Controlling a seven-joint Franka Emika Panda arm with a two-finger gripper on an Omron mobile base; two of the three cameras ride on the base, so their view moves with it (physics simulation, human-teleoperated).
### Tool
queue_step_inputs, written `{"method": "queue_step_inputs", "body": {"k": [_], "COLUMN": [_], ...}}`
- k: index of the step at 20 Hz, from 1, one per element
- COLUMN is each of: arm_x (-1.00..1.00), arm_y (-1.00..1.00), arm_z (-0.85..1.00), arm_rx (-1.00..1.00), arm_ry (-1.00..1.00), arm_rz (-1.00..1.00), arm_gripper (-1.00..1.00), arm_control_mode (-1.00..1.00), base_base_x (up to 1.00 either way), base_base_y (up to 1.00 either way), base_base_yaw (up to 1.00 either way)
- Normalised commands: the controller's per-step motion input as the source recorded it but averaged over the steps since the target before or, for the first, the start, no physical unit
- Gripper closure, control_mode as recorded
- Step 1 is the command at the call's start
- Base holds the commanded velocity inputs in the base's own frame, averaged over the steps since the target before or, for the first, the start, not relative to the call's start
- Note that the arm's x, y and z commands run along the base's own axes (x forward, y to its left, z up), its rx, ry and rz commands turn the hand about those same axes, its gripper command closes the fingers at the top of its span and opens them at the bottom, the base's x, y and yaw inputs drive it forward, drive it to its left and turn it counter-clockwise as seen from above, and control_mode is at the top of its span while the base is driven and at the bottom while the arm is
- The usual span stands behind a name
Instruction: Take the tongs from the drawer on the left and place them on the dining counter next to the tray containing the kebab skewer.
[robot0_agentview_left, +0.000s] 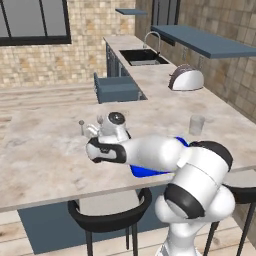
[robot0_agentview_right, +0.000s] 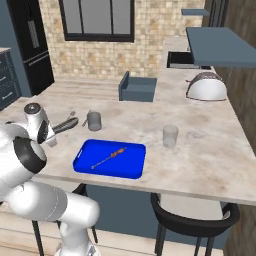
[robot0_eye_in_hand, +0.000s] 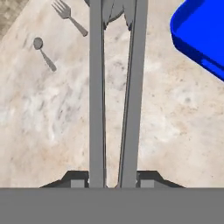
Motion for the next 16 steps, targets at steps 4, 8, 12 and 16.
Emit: {"method": "queue_step_inputs", "body": {"k": [4, 8, 12, 16], "arm_x": [0.34, 0.12, 0.11, 0.27], "arm_y": [-0.24, -0.07, -0.01, 0.0], "arm_z": [-0.05, -0.09, -0.12, -0.03], "arm_rx": [0.0, 0.0, -0.13, -0.22], "arm_ry": [0.05, 0.06, 0.09, 0.11], "arm_rz": [0.51, 0.41, 0.18, 0.09], "arm_gripper": [1.0, 1.0, 1.0, 1.0], "arm_control_mode": [-1.0, -1.0, -1.0, -1.0], "base_base_x": [0.0, 0.0, 0.0, 0.0], "base_base_y": [0.0, 0.0, 0.0, 0.0], "base_base_yaw": [0.0, 0.0, 0.0, 0.0]}}
